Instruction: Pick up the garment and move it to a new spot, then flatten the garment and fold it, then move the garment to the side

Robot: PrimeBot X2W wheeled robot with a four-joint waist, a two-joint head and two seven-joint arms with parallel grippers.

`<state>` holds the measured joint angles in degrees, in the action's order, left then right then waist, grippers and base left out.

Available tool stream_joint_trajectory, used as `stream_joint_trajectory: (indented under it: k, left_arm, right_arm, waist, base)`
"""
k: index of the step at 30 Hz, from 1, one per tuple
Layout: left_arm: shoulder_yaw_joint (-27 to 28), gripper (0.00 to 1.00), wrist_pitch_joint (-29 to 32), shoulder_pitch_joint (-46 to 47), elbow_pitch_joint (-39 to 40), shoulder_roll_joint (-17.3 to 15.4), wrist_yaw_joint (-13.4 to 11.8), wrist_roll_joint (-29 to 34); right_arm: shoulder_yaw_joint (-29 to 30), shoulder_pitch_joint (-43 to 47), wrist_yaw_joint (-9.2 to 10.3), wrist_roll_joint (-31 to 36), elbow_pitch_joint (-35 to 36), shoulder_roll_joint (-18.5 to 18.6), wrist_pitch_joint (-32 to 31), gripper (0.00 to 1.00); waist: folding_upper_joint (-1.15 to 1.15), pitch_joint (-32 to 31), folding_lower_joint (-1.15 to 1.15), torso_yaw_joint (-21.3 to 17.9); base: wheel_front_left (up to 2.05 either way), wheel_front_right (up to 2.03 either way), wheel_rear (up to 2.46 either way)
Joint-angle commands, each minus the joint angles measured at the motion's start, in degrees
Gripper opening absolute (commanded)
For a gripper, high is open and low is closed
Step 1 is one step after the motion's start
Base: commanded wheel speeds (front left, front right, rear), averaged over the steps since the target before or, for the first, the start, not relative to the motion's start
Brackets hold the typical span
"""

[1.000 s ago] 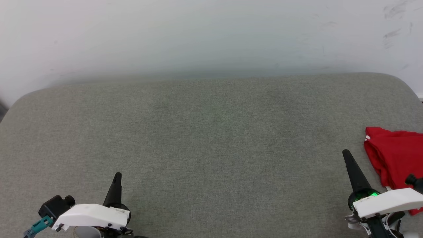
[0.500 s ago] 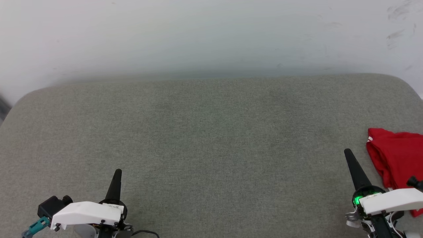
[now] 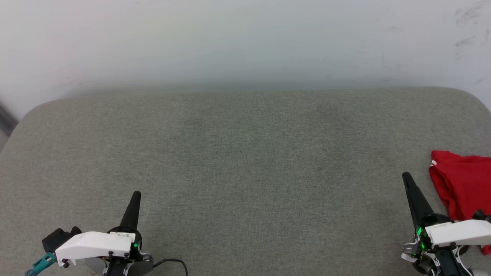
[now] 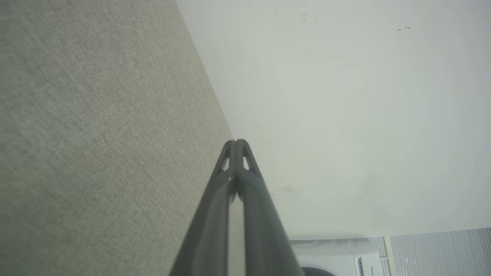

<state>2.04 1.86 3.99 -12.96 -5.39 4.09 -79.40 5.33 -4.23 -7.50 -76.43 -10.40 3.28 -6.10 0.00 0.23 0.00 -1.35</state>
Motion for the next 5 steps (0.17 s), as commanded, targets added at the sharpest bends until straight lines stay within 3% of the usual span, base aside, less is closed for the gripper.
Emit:
stream_joint_trajectory:
  k: [1, 5]
  left_arm:
    - [0.38, 0.0, 0.34, 1.26, 0.14, -0.03, 0.6, -0.75]
    - [0.89, 0.0, 0.85, 1.46, -0.03, 0.26, 0.97, -2.38]
  right_arm:
    - [0.19, -1.15, 0.01, -1.04, 0.0, -0.18, -0.14, 0.0]
    - [0.32, -1.26, 0.01, -2.93, -0.46, -0.21, -0.18, 0.0]
  waist:
    - [0.0, 0.0, 0.0, 0.03]
    - [0.0, -0.01, 0.0, 0.17]
  base:
    - [0.0, 0.0, 0.0]
    - [0.0, 0.0, 0.0]
